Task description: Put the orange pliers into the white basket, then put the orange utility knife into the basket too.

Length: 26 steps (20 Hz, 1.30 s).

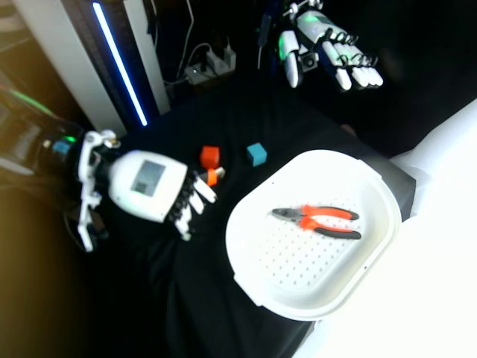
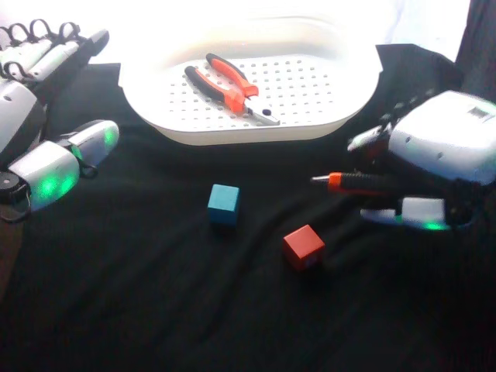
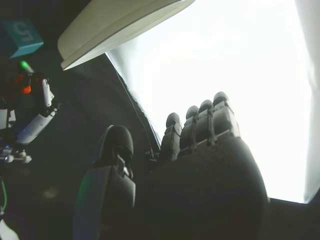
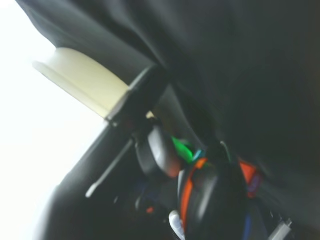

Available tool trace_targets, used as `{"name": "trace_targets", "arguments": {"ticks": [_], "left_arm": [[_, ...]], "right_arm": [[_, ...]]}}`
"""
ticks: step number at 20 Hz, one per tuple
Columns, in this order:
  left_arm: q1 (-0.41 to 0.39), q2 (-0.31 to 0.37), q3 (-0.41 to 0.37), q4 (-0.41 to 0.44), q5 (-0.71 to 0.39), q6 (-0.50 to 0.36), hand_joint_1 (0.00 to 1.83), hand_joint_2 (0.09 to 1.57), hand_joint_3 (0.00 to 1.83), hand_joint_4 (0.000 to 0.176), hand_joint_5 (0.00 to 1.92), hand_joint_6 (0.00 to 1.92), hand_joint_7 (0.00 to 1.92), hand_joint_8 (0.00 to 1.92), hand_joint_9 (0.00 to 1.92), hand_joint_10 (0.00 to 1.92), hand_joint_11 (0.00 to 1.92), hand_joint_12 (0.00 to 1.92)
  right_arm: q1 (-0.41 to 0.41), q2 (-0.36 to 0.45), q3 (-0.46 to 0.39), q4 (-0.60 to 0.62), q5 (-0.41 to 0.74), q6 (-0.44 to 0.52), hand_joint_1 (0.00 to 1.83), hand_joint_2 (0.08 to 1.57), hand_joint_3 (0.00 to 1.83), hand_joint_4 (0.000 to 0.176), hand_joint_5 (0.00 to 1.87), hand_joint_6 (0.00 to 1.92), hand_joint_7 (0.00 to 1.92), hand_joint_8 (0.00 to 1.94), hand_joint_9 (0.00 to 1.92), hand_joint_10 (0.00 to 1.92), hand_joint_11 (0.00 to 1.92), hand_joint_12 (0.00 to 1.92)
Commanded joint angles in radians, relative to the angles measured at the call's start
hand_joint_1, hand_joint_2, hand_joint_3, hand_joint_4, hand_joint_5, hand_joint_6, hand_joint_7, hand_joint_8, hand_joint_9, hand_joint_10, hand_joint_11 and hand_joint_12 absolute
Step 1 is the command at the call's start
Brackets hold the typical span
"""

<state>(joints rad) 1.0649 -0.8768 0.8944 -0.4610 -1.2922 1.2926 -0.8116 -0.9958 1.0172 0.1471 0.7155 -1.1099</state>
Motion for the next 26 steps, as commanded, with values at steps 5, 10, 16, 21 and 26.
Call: {"name": "trace_targets", "arguments": {"ticks": [5,10,16,21,26], "left_arm": [[0.010,0.009,-0.009,0.010,-0.156,-0.007,0.27,1.39,0.00,0.093,0.11,0.00,0.03,0.00,0.00,0.00,0.00,0.00],[0.012,0.008,-0.012,0.016,-0.161,-0.010,0.30,1.40,0.00,0.078,0.09,0.00,0.04,0.01,0.00,0.00,0.00,0.00],[0.010,-0.002,-0.006,0.036,-0.152,-0.025,0.56,1.42,0.00,0.077,0.08,0.00,0.06,0.01,0.00,0.00,0.00,0.00],[-0.001,-0.012,0.007,0.048,-0.144,-0.037,0.41,1.43,0.00,0.066,0.07,0.00,0.00,0.00,0.00,0.00,0.00,0.00],[-0.001,-0.012,0.008,0.049,-0.146,-0.040,0.32,1.43,0.00,0.056,0.09,0.01,0.01,0.00,0.00,0.00,0.00,0.00]], "right_arm": [[0.095,0.060,-0.023,-0.045,0.224,-0.002,1.27,1.31,0.00,0.079,0.96,1.92,1.26,1.94,1.44,1.92,1.47,1.92],[0.292,-0.058,0.123,-0.066,-0.007,-0.039,1.37,1.27,0.00,0.097,1.01,1.92,1.37,1.94,1.52,1.92,1.56,1.92],[0.409,-0.262,0.358,-0.061,-0.276,-0.081,1.27,1.28,0.01,0.107,0.90,1.92,1.21,1.94,1.35,1.92,1.43,1.92],[0.412,-0.394,0.503,-0.045,-0.413,-0.081,0.98,1.30,0.00,0.002,0.65,1.62,0.55,1.85,0.60,1.92,0.66,1.92],[0.412,-0.403,0.510,-0.037,-0.427,-0.081,0.68,1.20,0.00,0.073,0.00,0.01,0.00,0.01,0.00,0.00,0.00,0.01]]}}
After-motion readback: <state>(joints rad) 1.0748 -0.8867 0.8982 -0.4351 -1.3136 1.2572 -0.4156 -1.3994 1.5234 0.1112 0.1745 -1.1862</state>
